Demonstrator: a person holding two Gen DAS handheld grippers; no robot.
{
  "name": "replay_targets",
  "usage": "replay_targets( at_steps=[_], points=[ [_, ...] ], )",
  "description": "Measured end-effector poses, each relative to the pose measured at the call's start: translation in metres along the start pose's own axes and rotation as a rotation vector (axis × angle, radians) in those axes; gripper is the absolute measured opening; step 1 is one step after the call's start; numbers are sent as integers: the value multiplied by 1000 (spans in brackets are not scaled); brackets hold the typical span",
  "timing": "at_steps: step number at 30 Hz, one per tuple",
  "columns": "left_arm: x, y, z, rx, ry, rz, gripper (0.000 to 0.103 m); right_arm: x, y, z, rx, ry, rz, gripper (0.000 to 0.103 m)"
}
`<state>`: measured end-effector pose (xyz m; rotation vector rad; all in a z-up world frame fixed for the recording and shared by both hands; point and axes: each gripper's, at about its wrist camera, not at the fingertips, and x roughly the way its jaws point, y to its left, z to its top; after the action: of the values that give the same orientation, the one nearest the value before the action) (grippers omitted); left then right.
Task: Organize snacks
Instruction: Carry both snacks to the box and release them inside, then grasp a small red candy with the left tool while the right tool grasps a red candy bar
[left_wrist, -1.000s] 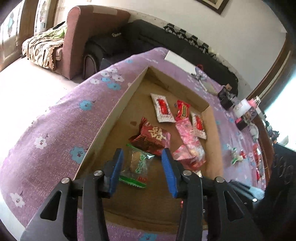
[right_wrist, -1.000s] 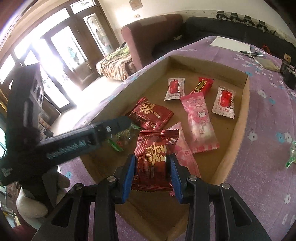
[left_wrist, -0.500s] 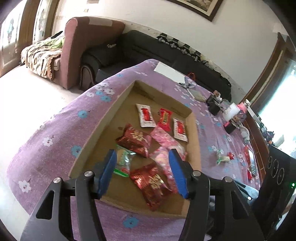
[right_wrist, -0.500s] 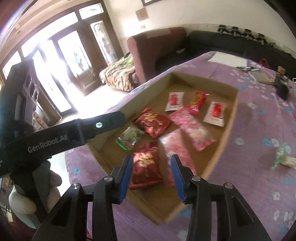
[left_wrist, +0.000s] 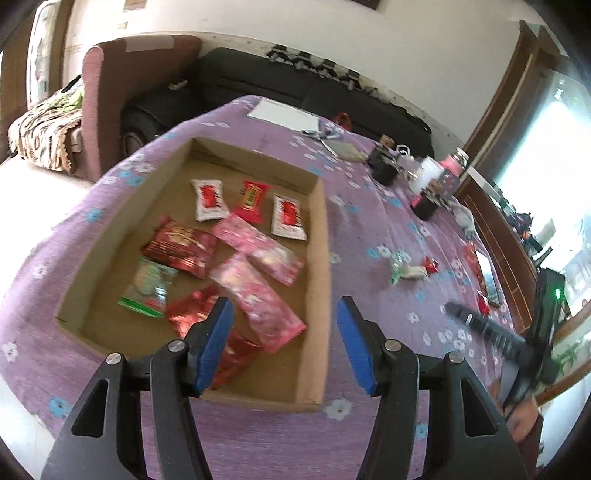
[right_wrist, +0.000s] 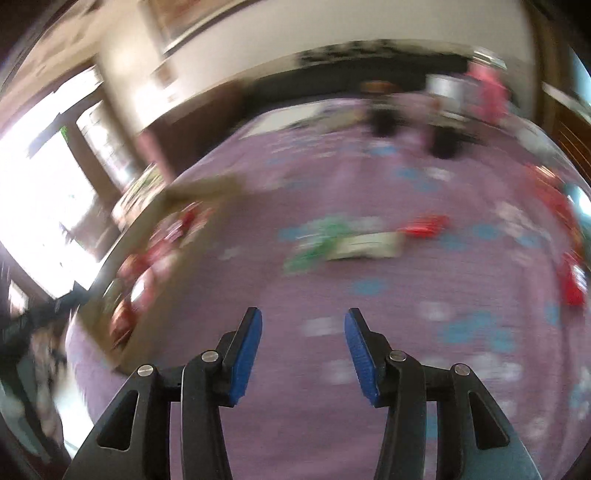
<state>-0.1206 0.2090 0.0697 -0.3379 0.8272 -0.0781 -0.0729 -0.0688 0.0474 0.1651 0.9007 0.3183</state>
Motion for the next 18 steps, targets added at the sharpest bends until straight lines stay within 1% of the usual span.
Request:
replay_targets(
  at_steps=[2, 5, 9, 11, 14, 15, 16, 17, 18],
  points=[
    [4, -10, -3, 14, 12, -14, 57, -5, -37, 13, 88, -24, -33, 51],
    [8, -24, -8, 41, 30, -28, 57, 2, -67, 34, 145, -36, -87, 51],
    [10, -35, -12, 76, 44, -31, 57, 25, -76, 60, 169, -27, -115, 51],
    [9, -36, -13, 79, 47, -29, 57, 46, -80, 72, 189, -9, -129, 50],
    [8, -35, -13, 78, 49, -26, 57, 74, -80, 80, 196, 36, -189, 47],
    [7, -35, -13, 77, 50, -26, 57, 81, -81, 80, 195, 50, -194, 42],
    [8, -34, -13, 76, 50, -26, 57, 86, -80, 80, 184, 52, -214, 30],
    [8, -34, -13, 74, 50, -27, 57, 86, -77, 79, 161, 40, -245, 22],
    [8, -33, -13, 73, 51, -27, 57, 86, -76, 78, 156, 54, -242, 21]
  ],
)
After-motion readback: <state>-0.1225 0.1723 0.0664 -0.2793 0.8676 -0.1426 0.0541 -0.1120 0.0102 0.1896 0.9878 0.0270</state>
